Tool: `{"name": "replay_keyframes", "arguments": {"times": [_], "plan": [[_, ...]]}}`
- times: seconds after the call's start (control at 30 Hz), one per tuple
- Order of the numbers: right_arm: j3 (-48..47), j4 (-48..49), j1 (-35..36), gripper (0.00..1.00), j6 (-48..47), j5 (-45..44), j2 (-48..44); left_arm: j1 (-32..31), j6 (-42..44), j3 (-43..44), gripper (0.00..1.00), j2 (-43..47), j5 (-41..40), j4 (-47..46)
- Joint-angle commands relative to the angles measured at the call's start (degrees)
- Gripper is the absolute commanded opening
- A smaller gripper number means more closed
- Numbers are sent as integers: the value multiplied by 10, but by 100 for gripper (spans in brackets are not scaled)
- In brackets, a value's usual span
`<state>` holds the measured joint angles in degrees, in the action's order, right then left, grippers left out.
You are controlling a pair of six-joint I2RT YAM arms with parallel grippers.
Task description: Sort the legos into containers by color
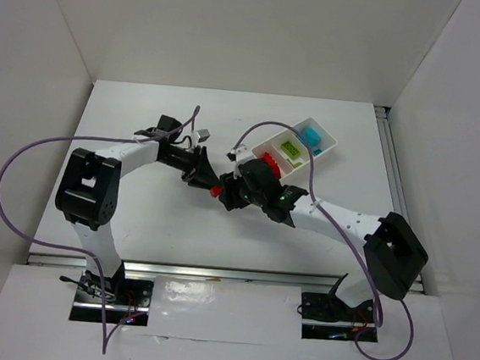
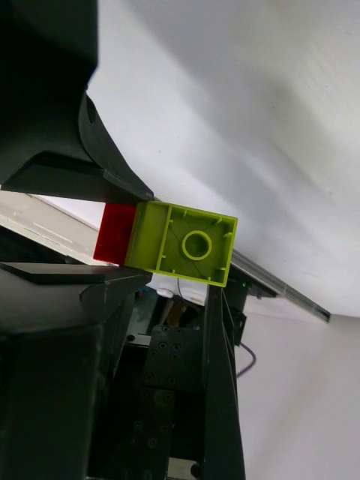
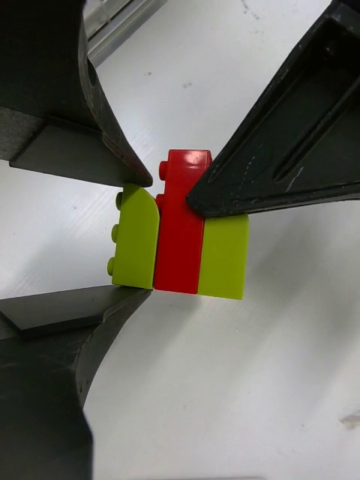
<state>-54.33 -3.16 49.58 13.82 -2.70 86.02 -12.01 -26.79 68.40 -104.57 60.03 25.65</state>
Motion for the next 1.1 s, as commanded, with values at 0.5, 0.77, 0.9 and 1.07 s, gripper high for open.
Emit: {"name": "replay_keyframes", "arguments": {"times": [0.5,0.77,0.9,1.07], "plan": [[-37,-60,-87,42,-18,-144,-65,57,-112,-5,0,50,-75,-88],[-150,-105,-223,42,45,-185,60,32,-50,28,0,50,-164,-2],[-183,-81,-270,42,45,-188,100,26,-25,40,0,50,-178,23],[-246,-81,-296,52,45,-183,182,4,-4,67,0,44,-198,50]]}}
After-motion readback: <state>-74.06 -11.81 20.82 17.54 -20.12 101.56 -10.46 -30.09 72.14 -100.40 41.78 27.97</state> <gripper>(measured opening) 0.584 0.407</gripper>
